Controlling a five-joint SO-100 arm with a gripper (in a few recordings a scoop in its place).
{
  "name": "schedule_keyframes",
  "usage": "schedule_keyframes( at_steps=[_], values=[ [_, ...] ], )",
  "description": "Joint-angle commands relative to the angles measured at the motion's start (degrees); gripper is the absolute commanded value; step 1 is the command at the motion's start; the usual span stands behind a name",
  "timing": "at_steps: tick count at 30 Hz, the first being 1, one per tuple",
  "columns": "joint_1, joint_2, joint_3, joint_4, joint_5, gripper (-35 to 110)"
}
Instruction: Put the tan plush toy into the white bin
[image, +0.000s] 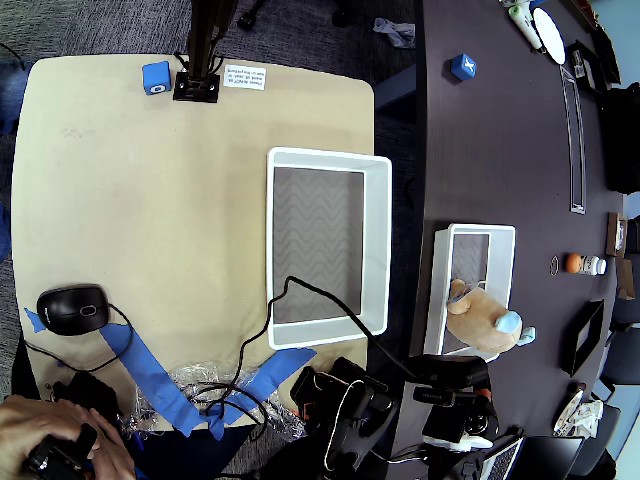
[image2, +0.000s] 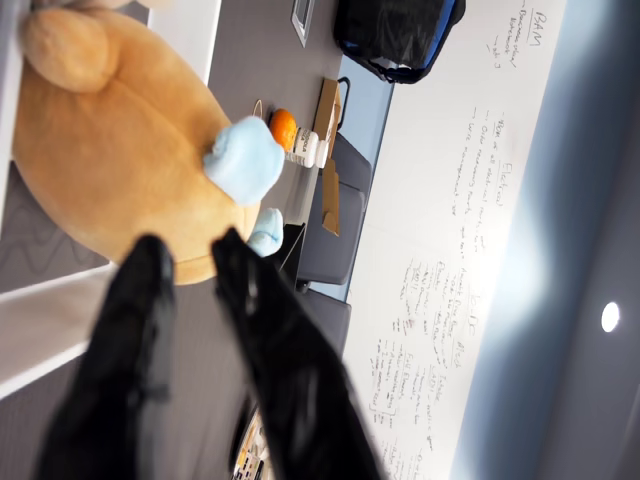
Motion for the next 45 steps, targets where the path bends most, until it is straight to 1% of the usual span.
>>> schedule_keyframes(
  at_steps=[1, 15, 22, 25, 31, 35, 40, 45],
  values=[
    [23.0, -9.6, 2.5, -2.5, -1.2, 17],
    [23.1, -9.8, -0.3, -1.1, -1.0, 18],
    [23.8, -11.0, -12.7, 0.4, -1.3, 29],
    [28.0, -11.2, -15.3, 0.5, -1.0, 35],
    [40.0, -11.8, -16.2, 0.6, -0.3, 42],
    [45.5, -15.4, -16.4, 0.6, 4.3, 45],
    [48.2, -21.2, -19.2, 0.4, 8.7, 50],
    [48.2, -28.6, -24.1, 0.4, 10.4, 55]
  ],
)
